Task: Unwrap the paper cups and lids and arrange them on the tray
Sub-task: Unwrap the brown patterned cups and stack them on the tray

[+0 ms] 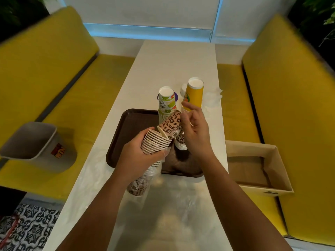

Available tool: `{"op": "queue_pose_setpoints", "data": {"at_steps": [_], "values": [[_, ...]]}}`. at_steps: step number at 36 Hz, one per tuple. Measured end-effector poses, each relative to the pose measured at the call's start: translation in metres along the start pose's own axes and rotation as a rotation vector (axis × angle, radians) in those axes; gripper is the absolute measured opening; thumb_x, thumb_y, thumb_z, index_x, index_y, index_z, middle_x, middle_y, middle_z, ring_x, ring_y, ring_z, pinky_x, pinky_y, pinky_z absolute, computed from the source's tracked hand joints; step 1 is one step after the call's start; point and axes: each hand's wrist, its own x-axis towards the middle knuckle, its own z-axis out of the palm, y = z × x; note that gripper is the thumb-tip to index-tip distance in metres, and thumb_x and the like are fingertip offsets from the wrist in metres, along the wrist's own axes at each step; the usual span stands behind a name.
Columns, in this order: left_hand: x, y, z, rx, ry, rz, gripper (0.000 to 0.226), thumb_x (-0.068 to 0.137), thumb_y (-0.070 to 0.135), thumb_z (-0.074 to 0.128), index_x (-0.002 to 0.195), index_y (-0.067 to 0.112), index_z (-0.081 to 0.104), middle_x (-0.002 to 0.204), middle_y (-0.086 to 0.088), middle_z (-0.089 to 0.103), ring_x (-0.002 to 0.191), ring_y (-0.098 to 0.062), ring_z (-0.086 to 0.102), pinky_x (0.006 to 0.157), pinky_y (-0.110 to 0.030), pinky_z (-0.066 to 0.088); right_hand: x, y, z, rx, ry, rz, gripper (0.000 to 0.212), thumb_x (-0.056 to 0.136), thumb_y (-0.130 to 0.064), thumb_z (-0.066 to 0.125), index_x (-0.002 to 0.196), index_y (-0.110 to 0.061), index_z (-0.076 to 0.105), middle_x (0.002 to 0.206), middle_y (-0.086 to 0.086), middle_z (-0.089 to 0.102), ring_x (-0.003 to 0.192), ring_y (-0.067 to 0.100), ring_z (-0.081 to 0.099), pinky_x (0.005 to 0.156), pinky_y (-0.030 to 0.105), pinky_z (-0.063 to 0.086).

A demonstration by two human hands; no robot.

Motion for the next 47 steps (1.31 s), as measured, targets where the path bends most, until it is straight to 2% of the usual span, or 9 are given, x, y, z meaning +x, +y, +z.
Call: {"op": "queue_pose_setpoints", "data": {"at_steps": [6, 9, 13, 20, 27, 31, 35, 41, 47], "values": [[0.006, 0.0, -0.006, -0.008, 0.068, -0.008, 0.08, 0.078, 0.047, 0.086, 0.148, 0.036, 0.049, 0.112, 0.028, 0.063, 0.1, 0.021, 0.057, 0.07, -0.002, 0.048, -0.003, 0.003, -0.026, 0.283, -0.308, 0.194, 0.039, 0.094, -0.031, 0.078, 0.116, -0.029, 0.046, 0.142, 0.002, 0.061, 0.133, 0.025, 0.061, 0.1, 0.044, 0.059], [0.007, 0.0, -0.006, -0.012, 0.077, -0.014, 0.08, 0.079, 0.05, 0.084, 0.149, 0.036, 0.048, 0.113, 0.032, 0.059, 0.099, 0.022, 0.056, 0.069, -0.003, 0.049, -0.001, 0.005, -0.036, 0.129, -0.458, 0.218, 0.077, 0.085, -0.029, 0.086, 0.137, -0.049, 0.033, 0.142, 0.002, 0.054, 0.132, 0.021, 0.061, 0.104, 0.046, 0.057], [0.006, 0.003, -0.003, -0.012, 0.074, -0.009, 0.077, 0.082, 0.042, 0.085, 0.149, 0.035, 0.048, 0.112, 0.03, 0.059, 0.096, 0.029, 0.053, 0.068, 0.001, 0.046, -0.001, 0.0, -0.034, -0.051, -0.579, 0.108, 0.103, 0.087, -0.011, 0.083, 0.158, -0.048, 0.018, 0.159, -0.005, 0.041, 0.141, 0.012, 0.051, 0.113, 0.037, 0.05], [0.004, 0.005, -0.001, -0.016, 0.055, -0.028, 0.078, 0.082, 0.043, 0.084, 0.151, 0.036, 0.047, 0.112, 0.03, 0.059, 0.098, 0.02, 0.058, 0.067, 0.0, 0.047, 0.009, 0.019, -0.019, -0.307, -0.063, 0.004, 0.058, 0.09, -0.027, 0.083, 0.131, -0.038, 0.043, 0.137, -0.007, 0.053, 0.129, 0.013, 0.054, 0.104, 0.032, 0.051], [0.002, 0.006, 0.001, -0.049, 0.076, -0.057, 0.085, 0.079, 0.042, 0.087, 0.15, 0.038, 0.041, 0.121, 0.022, 0.058, 0.103, 0.006, 0.059, 0.066, 0.001, 0.047, 0.003, 0.07, -0.012, -0.672, -0.295, 0.144, 0.045, 0.093, -0.019, 0.078, 0.126, -0.03, 0.049, 0.141, 0.001, 0.057, 0.123, 0.029, 0.059, 0.098, 0.041, 0.055], [0.001, 0.004, 0.002, -0.08, 0.078, -0.074, 0.078, 0.076, 0.043, 0.09, 0.138, 0.038, 0.043, 0.122, 0.018, 0.063, 0.107, -0.004, 0.065, 0.067, -0.006, 0.052, -0.001, 0.071, -0.011, -0.74, -0.234, 0.138, 0.045, 0.094, -0.024, 0.077, 0.134, -0.026, 0.056, 0.155, 0.005, 0.044, 0.139, 0.032, 0.047, 0.11, 0.046, 0.05], [0.0, 0.005, 0.004, -0.073, 0.079, -0.083, 0.075, 0.074, 0.043, 0.091, 0.131, 0.04, 0.042, 0.116, 0.023, 0.062, 0.101, 0.0, 0.065, 0.065, -0.008, 0.053, -0.01, 0.041, -0.011, -0.461, -0.073, -0.027, 0.025, 0.098, -0.028, 0.071, 0.122, -0.025, 0.065, 0.148, 0.0, 0.044, 0.137, 0.019, 0.045, 0.109, 0.033, 0.046], [-0.001, 0.006, 0.011, -0.118, 0.061, -0.076, 0.075, 0.068, 0.042, 0.095, 0.127, 0.035, 0.05, 0.11, 0.013, 0.071, 0.095, 0.002, 0.071, 0.071, -0.019, 0.059, -0.016, -0.004, -0.013, -0.174, -0.479, -0.122, 0.009, 0.102, -0.025, 0.067, 0.1, -0.023, 0.076, 0.13, -0.004, 0.058, 0.128, 0.013, 0.053, 0.102, 0.02, 0.045], [-0.005, 0.011, 0.014, -0.072, 0.046, -0.05, 0.074, 0.071, 0.038, 0.095, 0.131, 0.031, 0.052, 0.109, 0.015, 0.07, 0.095, 0.007, 0.068, 0.069, -0.012, 0.056, -0.013, -0.001, -0.017, 0.006, -0.463, -0.041, 0.013, 0.1, -0.013, 0.07, 0.097, -0.004, 0.079, 0.129, -0.001, 0.061, 0.125, 0.015, 0.058, 0.103, 0.025, 0.05]]}}
